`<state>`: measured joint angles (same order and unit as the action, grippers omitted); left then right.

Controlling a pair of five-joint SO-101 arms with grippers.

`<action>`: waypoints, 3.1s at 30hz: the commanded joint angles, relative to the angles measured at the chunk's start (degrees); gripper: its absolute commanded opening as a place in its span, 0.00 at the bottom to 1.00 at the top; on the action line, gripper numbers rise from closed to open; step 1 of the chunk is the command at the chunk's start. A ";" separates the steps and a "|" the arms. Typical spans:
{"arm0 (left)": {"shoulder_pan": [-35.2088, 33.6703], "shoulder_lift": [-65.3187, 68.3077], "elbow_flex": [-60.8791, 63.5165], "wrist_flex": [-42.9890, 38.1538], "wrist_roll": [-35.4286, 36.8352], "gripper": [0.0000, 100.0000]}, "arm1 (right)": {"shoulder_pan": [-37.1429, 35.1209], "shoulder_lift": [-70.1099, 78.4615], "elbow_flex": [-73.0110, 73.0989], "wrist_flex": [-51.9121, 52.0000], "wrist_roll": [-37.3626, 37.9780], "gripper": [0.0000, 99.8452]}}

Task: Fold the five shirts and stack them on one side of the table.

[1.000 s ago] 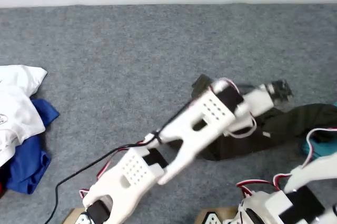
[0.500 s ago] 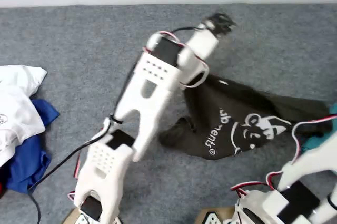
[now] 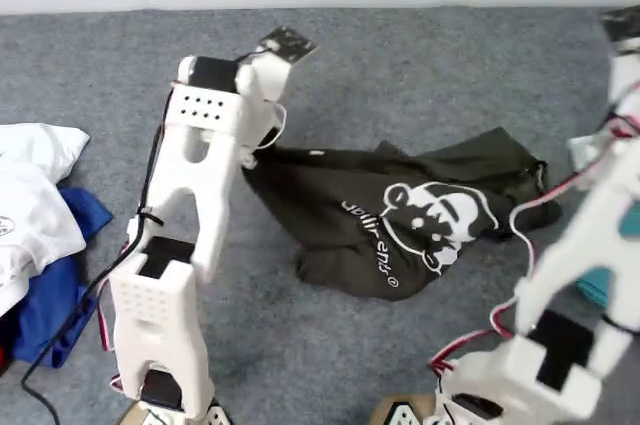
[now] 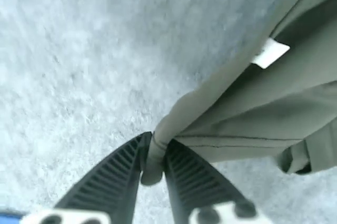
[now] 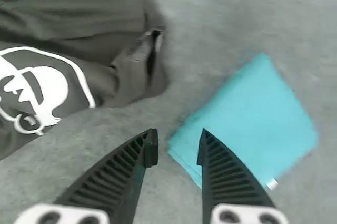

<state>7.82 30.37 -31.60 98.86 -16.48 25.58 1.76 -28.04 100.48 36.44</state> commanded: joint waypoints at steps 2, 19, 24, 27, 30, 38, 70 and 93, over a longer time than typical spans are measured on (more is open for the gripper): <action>-0.53 -0.09 1.36 -1.76 -0.44 0.00 | -6.37 6.02 -0.44 -3.65 -1.85 0.13; -0.97 1.41 1.54 -4.40 -0.26 0.00 | -15.25 31.69 -0.53 -28.53 -13.19 0.23; -0.97 1.41 1.54 -4.66 -0.35 0.00 | -14.73 35.56 -0.53 -32.92 -13.19 0.23; -0.97 1.41 1.54 -4.57 -0.35 0.00 | -14.64 37.32 -0.53 -34.86 -13.19 0.23; -0.97 1.41 1.54 -4.48 -0.35 0.00 | -14.37 38.20 -0.53 -36.26 -13.19 0.23; -0.88 1.49 1.63 -4.57 -0.44 0.00 | -11.47 38.11 -0.53 -35.56 -13.19 0.23; -0.53 1.49 1.63 -4.48 -0.44 0.00 | -13.05 37.32 -4.75 -32.31 -12.92 0.01; -1.49 -14.95 -9.89 1.41 -0.18 0.00 | -12.88 6.29 -4.92 -26.86 -9.14 0.01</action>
<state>6.95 22.46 -38.99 98.86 -16.84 12.84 15.65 -29.89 73.58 26.07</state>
